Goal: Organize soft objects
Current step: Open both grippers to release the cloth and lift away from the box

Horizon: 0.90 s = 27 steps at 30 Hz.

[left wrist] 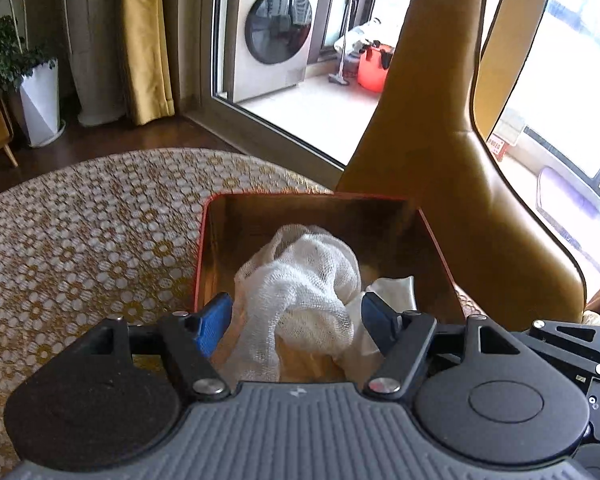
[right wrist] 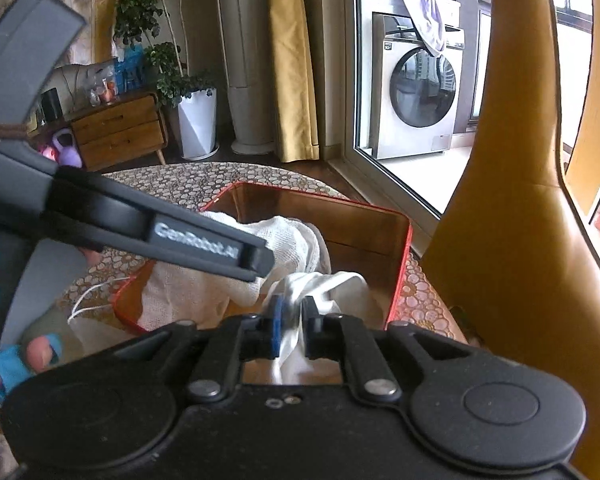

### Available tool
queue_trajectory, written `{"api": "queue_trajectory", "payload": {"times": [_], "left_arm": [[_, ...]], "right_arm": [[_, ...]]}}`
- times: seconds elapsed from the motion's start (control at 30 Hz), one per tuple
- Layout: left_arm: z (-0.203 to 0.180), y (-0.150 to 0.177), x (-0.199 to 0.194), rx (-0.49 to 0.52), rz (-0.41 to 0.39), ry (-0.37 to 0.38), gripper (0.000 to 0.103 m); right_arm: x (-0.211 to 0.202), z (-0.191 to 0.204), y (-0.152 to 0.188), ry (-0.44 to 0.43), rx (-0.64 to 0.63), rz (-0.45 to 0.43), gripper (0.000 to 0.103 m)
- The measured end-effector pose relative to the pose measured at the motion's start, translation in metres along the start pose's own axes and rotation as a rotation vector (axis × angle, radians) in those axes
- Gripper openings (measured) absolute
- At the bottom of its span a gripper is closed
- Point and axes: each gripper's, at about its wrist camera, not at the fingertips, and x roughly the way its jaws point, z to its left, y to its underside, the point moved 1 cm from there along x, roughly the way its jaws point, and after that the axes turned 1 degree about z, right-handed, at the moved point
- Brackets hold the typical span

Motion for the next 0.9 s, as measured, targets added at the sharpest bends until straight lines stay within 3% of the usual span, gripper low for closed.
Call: {"api": "queue_trajectory", "payload": {"times": [0.2, 0.5, 0.7, 0.9], "left_arm": [[-0.006, -0.003, -0.042, 0.030, -0.048, -0.008, 0.072], [-0.004, 0.002, -0.125, 0.030, -0.132, 0.003, 0.072], [-0.006, 0.020, -0.172, 0.062, -0.181, -0.001, 0.075], [-0.009, 0.046, -0.204, 0.098, -0.200, 0.003, 0.075]], "right_arm": [[-0.020, 0.006, -0.003, 0.023, 0.003, -0.034, 0.032], [-0.076, 0.019, -0.003, 0.038, 0.015, -0.075, 0.034], [-0.120, 0.035, -0.001, 0.040, 0.021, -0.120, 0.048], [-0.152, 0.053, 0.007, 0.018, 0.044, -0.148, 0.052]]}}
